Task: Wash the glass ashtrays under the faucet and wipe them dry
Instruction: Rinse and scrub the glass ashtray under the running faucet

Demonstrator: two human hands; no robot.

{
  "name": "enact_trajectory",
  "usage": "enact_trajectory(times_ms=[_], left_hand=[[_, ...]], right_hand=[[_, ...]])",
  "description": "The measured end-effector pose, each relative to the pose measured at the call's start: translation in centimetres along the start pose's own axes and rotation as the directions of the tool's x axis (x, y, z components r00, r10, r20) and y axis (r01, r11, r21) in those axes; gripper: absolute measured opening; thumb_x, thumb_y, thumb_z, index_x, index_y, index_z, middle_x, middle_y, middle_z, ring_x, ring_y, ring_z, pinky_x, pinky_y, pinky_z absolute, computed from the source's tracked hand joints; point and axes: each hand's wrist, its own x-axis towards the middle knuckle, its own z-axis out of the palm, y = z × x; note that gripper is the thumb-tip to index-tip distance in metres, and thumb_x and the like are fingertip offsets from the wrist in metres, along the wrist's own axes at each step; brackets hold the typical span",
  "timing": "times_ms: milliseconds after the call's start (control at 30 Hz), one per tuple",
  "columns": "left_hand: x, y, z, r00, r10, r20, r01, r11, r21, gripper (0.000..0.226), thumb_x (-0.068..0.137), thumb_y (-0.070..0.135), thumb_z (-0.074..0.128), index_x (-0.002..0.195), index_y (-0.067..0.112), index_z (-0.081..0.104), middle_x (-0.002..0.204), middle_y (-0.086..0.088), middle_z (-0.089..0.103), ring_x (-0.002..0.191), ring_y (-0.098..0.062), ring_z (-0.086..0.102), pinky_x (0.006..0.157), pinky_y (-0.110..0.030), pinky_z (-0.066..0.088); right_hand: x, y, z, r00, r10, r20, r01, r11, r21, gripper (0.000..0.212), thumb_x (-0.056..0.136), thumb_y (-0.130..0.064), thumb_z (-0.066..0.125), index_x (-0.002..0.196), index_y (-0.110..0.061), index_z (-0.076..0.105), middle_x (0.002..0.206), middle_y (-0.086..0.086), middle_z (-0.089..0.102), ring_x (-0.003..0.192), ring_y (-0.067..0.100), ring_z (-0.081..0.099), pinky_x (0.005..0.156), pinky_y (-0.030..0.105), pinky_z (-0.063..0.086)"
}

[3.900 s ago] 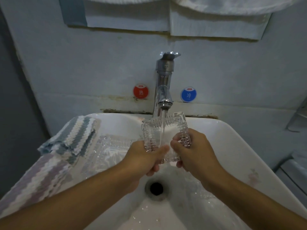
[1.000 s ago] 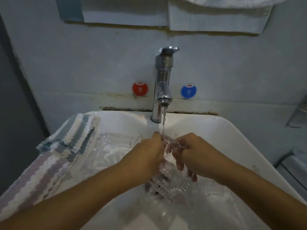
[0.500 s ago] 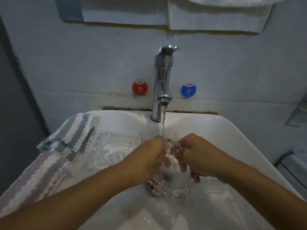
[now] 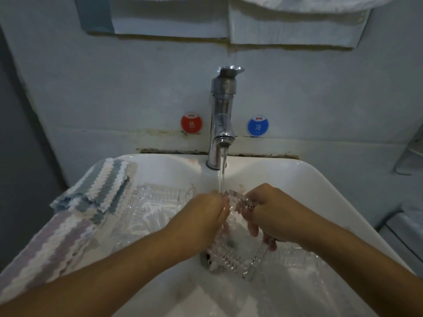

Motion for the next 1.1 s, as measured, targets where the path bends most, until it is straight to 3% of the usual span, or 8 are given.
enact_trajectory(times_ms=[133,267,400,500,700,833,967,1100], left_hand=[[0.0,0.1,0.0,0.998,-0.058,-0.027,0.050,0.969,-0.242,0.012,0.103,0.022,0.049,0.095,0.021,0.057,0.076,0.013,0.063,0.064,0.005,0.059,0.055,-0.010,0.039],[-0.1,0.1,-1.2,0.993,-0.113,-0.037,0.096,0.945,-0.313,0.029,0.098,0.030,0.061,0.070,0.019,0.059,0.053,0.012,0.063,0.045,0.006,0.059,0.043,-0.009,0.039],[-0.1,0.4,-1.3,0.993,-0.057,-0.104,0.047,0.994,-0.095,0.047,0.103,0.042,0.046,0.062,0.019,0.055,0.060,0.003,0.064,0.052,-0.008,0.061,0.051,-0.022,0.044],[-0.1,0.2,-0.8,0.999,-0.002,-0.051,0.004,0.998,0.059,0.044,0.107,0.024,0.041,0.063,0.022,0.041,0.063,0.002,0.049,0.060,-0.017,0.053,0.057,-0.026,0.038],[-0.2,0.5,-0.4,0.991,-0.127,0.038,0.131,0.909,-0.395,0.016,0.104,0.021,0.047,0.093,0.017,0.059,0.086,-0.001,0.070,0.068,-0.009,0.064,0.059,-0.023,0.049],[-0.2,0.4,-1.2,0.988,-0.156,-0.001,0.148,0.937,-0.318,0.037,0.101,0.037,0.053,0.074,0.015,0.066,0.070,-0.002,0.073,0.054,-0.005,0.065,0.054,-0.021,0.050],[-0.3,1.0,-1.3,0.994,-0.108,0.022,0.110,0.977,-0.183,0.039,0.106,0.034,0.040,0.070,0.022,0.049,0.068,0.003,0.057,0.058,-0.007,0.054,0.051,-0.016,0.038],[-0.6,1.4,-2.0,0.978,-0.124,0.165,0.192,0.845,-0.499,0.018,0.106,0.020,0.042,0.098,0.025,0.057,0.092,0.002,0.069,0.077,-0.007,0.068,0.059,-0.013,0.049]], right_hand=[[0.2,0.2,-0.1,1.000,0.000,-0.031,-0.001,1.000,-0.023,0.020,0.101,-0.013,0.055,0.083,-0.008,0.062,0.070,0.006,0.066,0.040,0.009,0.057,0.044,0.022,0.045],[-0.1,0.0,-0.1,1.000,-0.009,0.012,0.009,1.000,0.019,0.017,0.102,-0.012,0.054,0.086,-0.009,0.060,0.073,0.006,0.066,0.037,0.009,0.056,0.037,0.018,0.039],[-0.2,-0.2,-0.1,0.999,-0.032,0.022,0.031,0.999,0.030,0.018,0.103,-0.012,0.051,0.091,-0.006,0.064,0.074,0.007,0.068,0.038,0.011,0.056,0.041,0.021,0.043],[-0.2,-0.2,-0.1,1.000,-0.025,0.017,0.025,0.999,0.022,0.022,0.102,-0.012,0.052,0.082,-0.009,0.062,0.074,0.008,0.067,0.038,0.011,0.056,0.041,0.021,0.044],[0.3,0.4,-0.5,0.998,-0.009,-0.059,0.009,1.000,0.001,0.020,0.101,-0.010,0.052,0.088,-0.002,0.065,0.078,0.013,0.071,0.044,0.017,0.061,0.046,0.025,0.051],[0.0,0.2,-0.5,0.999,-0.002,-0.033,0.004,0.999,0.043,0.016,0.101,-0.010,0.055,0.092,-0.002,0.065,0.073,0.011,0.069,0.042,0.015,0.060,0.041,0.020,0.045],[0.0,0.0,-0.6,0.999,-0.006,-0.041,0.007,1.000,0.026,0.021,0.100,-0.010,0.058,0.080,-0.006,0.064,0.073,0.010,0.069,0.043,0.015,0.060,0.047,0.025,0.051],[0.0,0.3,-1.1,0.997,-0.008,-0.074,0.011,0.999,0.044,0.029,0.100,-0.012,0.057,0.072,-0.009,0.061,0.064,0.005,0.066,0.037,0.011,0.057,0.042,0.023,0.046]])
